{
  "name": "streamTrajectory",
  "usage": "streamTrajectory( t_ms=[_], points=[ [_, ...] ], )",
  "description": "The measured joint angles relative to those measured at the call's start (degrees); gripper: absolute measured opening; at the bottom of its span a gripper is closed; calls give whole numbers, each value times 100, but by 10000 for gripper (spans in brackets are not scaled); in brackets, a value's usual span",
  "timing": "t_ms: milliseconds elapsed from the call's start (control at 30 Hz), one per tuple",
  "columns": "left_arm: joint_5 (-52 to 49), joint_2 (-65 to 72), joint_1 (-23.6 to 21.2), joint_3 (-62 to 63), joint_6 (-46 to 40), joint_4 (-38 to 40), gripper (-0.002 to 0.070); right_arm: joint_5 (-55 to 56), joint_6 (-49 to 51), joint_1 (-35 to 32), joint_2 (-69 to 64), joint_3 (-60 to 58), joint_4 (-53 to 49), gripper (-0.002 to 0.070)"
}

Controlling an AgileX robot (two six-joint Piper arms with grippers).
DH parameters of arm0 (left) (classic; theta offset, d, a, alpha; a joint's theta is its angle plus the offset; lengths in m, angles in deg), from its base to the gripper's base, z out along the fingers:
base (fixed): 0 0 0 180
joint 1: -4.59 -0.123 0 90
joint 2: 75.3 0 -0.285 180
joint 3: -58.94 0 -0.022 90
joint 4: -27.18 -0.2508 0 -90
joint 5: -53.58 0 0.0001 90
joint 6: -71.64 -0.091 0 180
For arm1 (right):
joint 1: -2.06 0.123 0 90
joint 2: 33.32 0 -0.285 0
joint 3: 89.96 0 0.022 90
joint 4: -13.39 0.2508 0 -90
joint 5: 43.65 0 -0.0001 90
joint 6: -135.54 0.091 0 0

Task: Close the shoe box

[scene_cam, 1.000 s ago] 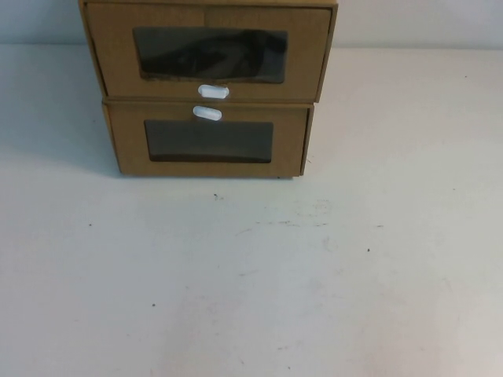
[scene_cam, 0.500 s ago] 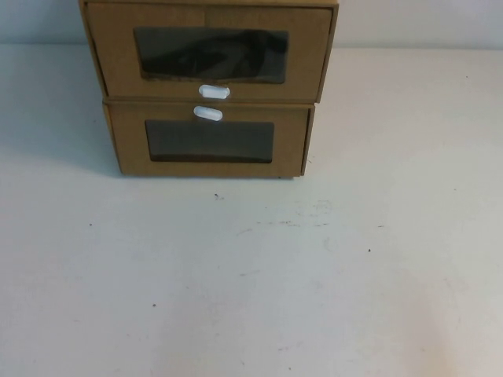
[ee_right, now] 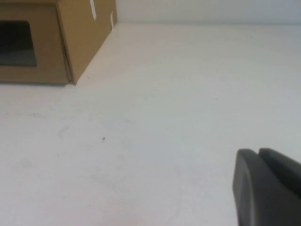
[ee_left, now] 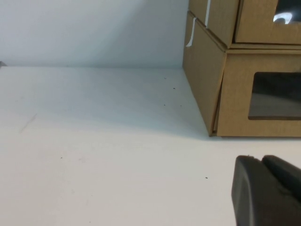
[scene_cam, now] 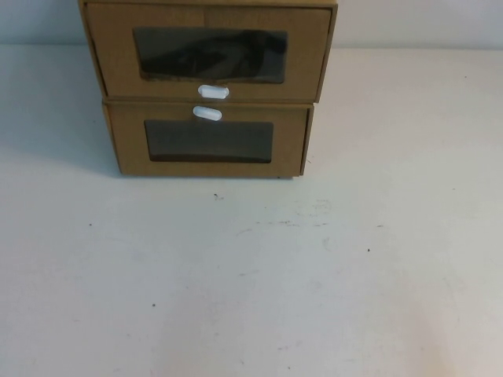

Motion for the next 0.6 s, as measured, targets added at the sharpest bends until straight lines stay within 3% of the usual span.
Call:
streamTrajectory(
  t_ms=[167,600],
  points=[
    [0,0,0,0,0,0,-5,-587,-252,0,0,0,235,-13],
    [0,0,0,0,0,0,-5,-609,-282,0,0,0,258,-13]
  ],
)
